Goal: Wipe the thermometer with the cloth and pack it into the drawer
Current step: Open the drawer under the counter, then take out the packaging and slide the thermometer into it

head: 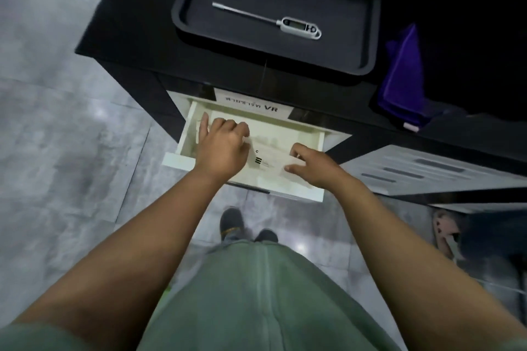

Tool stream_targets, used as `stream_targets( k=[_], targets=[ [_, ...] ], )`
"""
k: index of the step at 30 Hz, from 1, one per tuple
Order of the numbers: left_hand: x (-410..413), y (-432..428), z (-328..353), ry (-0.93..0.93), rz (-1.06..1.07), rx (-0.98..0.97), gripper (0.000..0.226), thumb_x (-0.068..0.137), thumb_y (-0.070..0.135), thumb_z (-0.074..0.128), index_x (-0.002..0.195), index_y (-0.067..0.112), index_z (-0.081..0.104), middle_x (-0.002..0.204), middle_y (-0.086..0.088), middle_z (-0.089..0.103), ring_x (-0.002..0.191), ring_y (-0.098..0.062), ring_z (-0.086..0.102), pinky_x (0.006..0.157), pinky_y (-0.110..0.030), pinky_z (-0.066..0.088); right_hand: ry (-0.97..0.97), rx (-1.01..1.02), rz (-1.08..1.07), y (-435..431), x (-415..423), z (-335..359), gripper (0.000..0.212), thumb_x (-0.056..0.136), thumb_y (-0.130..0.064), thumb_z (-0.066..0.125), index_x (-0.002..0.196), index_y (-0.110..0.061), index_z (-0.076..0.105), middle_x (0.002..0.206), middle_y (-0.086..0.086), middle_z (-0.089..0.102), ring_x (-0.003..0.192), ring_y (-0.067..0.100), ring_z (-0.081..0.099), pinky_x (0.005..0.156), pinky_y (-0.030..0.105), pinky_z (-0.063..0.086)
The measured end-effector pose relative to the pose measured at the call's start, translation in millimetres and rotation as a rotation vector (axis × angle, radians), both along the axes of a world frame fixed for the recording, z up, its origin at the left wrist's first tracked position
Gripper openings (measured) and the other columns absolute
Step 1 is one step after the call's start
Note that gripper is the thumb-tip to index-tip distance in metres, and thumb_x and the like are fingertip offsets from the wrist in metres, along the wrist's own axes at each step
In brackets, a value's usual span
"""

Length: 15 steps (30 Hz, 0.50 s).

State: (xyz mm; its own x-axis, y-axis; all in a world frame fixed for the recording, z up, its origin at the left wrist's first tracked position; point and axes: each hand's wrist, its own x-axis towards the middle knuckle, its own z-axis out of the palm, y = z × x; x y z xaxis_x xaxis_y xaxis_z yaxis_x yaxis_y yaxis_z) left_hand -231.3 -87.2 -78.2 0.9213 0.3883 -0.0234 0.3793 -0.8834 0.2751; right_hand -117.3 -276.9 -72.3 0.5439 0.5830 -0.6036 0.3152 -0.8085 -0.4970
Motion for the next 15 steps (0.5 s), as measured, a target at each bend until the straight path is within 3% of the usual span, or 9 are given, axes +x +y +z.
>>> stream_targets(
  k=[3, 5, 7, 9, 12, 15],
  targets=[
    [-4.7, -8.1, 23.8, -0.281, -0.001, 0.071, 0.028, 0.083, 0.023, 0.066, 0.110, 0.015, 0.065, 0.112, -0.007, 0.064, 0.117, -0.030, 0.053, 0.117, -0.053, 0.018, 0.103, 0.147, -0.070, -17.9, 2.0, 28.8, 0.023, 0.089, -0.032, 0.067, 0.087, -0.021, 0.047, 0.087, -0.003, 0.056, 0.080, 0.017, 0.050, 0.067, 0.033, 0.041],
    [-1.6, -14.7, 40.9, -0.378, 0.094, 0.042, 0.040, 0.085, 0.025, 0.065, 0.123, 0.014, 0.059, 0.132, -0.010, 0.055, 0.131, -0.030, 0.045, 0.119, -0.052, 0.015, 0.147, 0.224, -0.128, -25.9, 1.3, 47.7, 0.023, 0.090, -0.028, 0.068, 0.091, -0.014, 0.050, 0.086, -0.005, 0.056, 0.078, 0.015, 0.052, 0.066, 0.031, 0.043],
    [4.8, -21.5, 57.9, -0.435, 0.262, -0.059, 0.057, 0.086, 0.028, 0.066, 0.137, 0.012, 0.046, 0.150, -0.011, 0.038, 0.141, -0.029, 0.032, 0.121, -0.046, 0.012, 0.170, 0.307, -0.190, -29.3, 0.6, 63.6, 0.023, 0.091, -0.024, 0.066, 0.096, -0.009, 0.051, 0.087, -0.008, 0.061, 0.077, 0.010, 0.058, 0.065, 0.025, 0.045],
    [14.5, -29.4, 71.3, -0.500, 0.441, -0.224, 0.071, 0.086, 0.032, 0.068, 0.144, 0.009, 0.035, 0.154, -0.012, 0.029, 0.142, -0.028, 0.029, 0.119, -0.044, 0.020, 0.220, 0.403, -0.267, -29.9, 2.1, 75.7, 0.019, 0.093, -0.021, 0.065, 0.098, -0.008, 0.052, 0.087, -0.009, 0.064, 0.073, 0.002, 0.061, 0.062, 0.017, 0.046],
    [33.9, -36.9, 81.6, -0.488, 0.570, -0.695, 0.070, 0.086, 0.042, 0.068, 0.140, 0.012, 0.036, 0.139, -0.007, 0.048, 0.125, -0.024, 0.051, 0.105, -0.041, 0.042, 0.244, 0.505, -0.343, -25.7, 9.8, 88.4, 0.015, 0.092, -0.020, 0.065, 0.096, -0.014, 0.052, 0.092, -0.001, 0.063, 0.077, 0.006, 0.061, 0.064, 0.019, 0.046],
    [52.5, -37.9, 86.9, -0.351, 0.536, -1.097, 0.045, 0.080, 0.056, 0.063, 0.108, 0.022, 0.057, 0.104, 0.001, 0.070, 0.093, -0.022, 0.070, 0.086, -0.047, 0.057, 0.264, 0.528, -0.381, -12.8, 21.6, 93.1, 0.014, 0.090, -0.018, 0.067, 0.095, -0.017, 0.054, 0.096, 0.003, 0.065, 0.082, 0.012, 0.063, 0.065, 0.026, 0.049]
  ],
)
